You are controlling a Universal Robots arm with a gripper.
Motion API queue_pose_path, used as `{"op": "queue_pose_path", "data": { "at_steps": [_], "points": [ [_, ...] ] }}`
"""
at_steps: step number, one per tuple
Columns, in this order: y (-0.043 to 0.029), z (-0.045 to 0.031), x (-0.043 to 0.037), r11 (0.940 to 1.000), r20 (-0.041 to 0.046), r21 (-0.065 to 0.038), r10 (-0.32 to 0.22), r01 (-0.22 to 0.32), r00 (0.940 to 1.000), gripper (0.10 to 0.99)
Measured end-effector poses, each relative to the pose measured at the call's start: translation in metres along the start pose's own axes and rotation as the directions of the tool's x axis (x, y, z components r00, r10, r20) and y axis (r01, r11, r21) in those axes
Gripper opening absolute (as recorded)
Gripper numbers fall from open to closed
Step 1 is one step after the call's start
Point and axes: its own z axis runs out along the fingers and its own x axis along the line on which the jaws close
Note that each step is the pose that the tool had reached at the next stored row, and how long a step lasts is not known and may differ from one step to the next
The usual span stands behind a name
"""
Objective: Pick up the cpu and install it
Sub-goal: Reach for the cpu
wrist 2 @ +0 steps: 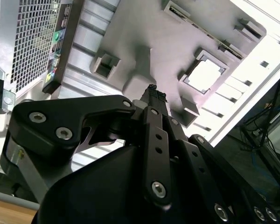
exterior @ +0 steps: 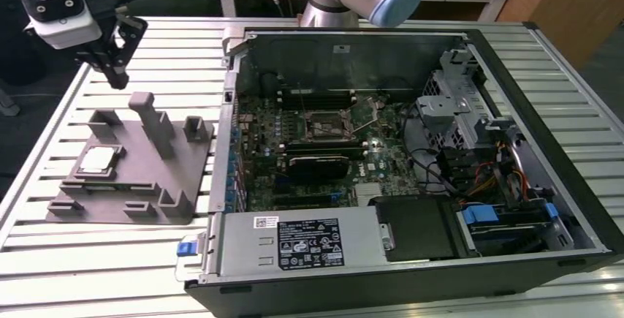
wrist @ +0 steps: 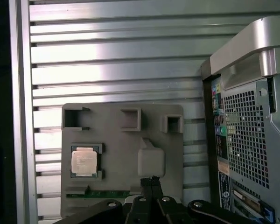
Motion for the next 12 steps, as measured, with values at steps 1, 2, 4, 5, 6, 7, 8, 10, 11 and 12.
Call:
{"op": "queue_pose_path", "data": {
  "at_steps": [1, 2, 4, 5, 6, 7, 8, 10, 11, 12],
  "points": [
    [-0.0001, 0.0004, 0.0015, 1.0000, -0.0001, 0.000, 0.000, 0.000, 1.0000, 0.106],
    [-0.0003, 0.0010, 0.0029, 1.0000, -0.0001, 0.000, 0.000, 0.000, 1.0000, 0.106],
    [-0.0006, 0.0021, 0.0059, 1.0000, 0.0000, 0.000, 0.000, 0.000, 1.0000, 0.106],
    [-0.0007, 0.0026, 0.0074, 1.0000, -0.0001, 0.000, 0.000, 0.000, 1.0000, 0.106],
    [-0.0008, 0.0031, 0.0090, 1.0000, -0.0001, 0.000, 0.000, 0.000, 1.0000, 0.106],
    [-0.0010, 0.0037, 0.0105, 1.0000, 0.0000, 0.000, 0.000, 0.000, 1.0000, 0.106],
    [-0.0011, 0.0042, 0.0120, 1.0000, -0.0001, 0.000, 0.000, 0.000, 1.0000, 0.106],
    [-0.0014, 0.0052, 0.0149, 1.0000, 0.0000, 0.000, 0.000, 0.000, 1.0000, 0.106],
    [-0.0015, 0.0057, 0.0163, 1.0000, 0.0000, 0.000, 0.000, 0.000, 1.0000, 0.106],
    [-0.0016, 0.0062, 0.0178, 1.0000, -0.0001, 0.000, 0.000, 0.000, 1.0000, 0.106]
  ]
}}
